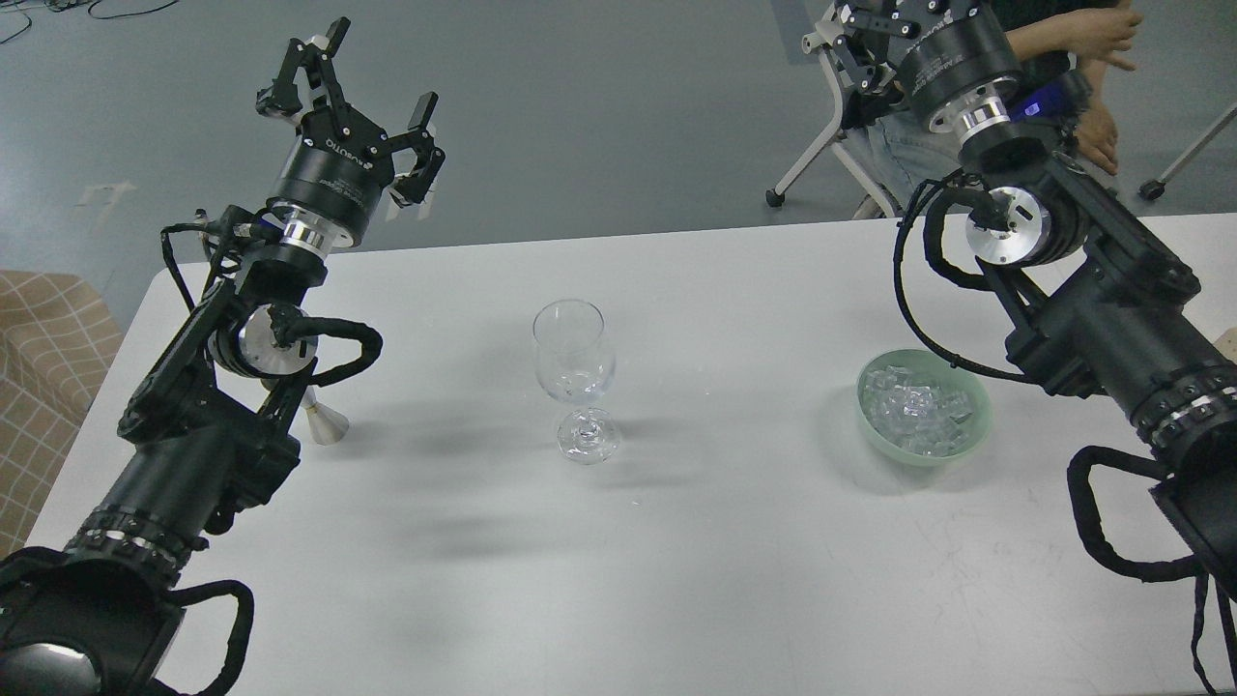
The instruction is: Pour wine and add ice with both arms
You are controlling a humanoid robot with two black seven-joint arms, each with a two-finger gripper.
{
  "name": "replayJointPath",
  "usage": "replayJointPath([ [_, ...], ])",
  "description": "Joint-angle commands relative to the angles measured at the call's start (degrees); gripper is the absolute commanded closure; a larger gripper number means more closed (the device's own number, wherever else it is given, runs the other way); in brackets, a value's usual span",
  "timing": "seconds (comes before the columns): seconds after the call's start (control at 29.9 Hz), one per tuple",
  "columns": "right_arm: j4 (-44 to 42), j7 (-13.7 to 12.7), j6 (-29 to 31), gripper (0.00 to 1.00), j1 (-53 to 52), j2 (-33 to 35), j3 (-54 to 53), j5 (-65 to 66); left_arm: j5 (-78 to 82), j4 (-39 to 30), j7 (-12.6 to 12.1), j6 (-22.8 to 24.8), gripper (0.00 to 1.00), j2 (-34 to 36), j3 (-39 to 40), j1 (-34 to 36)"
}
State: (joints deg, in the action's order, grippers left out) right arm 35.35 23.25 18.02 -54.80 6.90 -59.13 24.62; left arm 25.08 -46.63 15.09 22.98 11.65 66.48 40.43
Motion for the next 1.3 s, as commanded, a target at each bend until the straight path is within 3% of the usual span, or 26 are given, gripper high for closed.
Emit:
replayJointPath([
  [0.0,-0.1,0.1,0.0,0.00,0.5,0.0,0.8,0.0,-0.1,0.0,-0.1,-0.2,0.02,0.6,-0.1,-0.4],
  [0.37,-0.4,-0.4,0.5,0.00,0.2,0.0,1.0,0.2,-0.4,0.2,-0.1,-0.1,0.02,1.4,0.1,-0.3],
  [0.6,-0.2,-0.5,0.1,0.00,0.5,-0.3,0.9,0.2,-1.1,0.2,0.2,-2.7,0.02,0.7,1.0,-0.5],
  [0.9,0.2,-0.4,0.3,0.00,0.5,-0.6,1.0,0.2,-1.3,0.1,-1.1,-2.8,0.02,-0.1,1.1,-1.0],
  [1.27,0.2,-0.5,0.3,0.00,0.3,-0.6,1.0,0.3,-1.3,-0.7,-1.0,-2.1,0.00,-1.0,1.1,-1.3],
])
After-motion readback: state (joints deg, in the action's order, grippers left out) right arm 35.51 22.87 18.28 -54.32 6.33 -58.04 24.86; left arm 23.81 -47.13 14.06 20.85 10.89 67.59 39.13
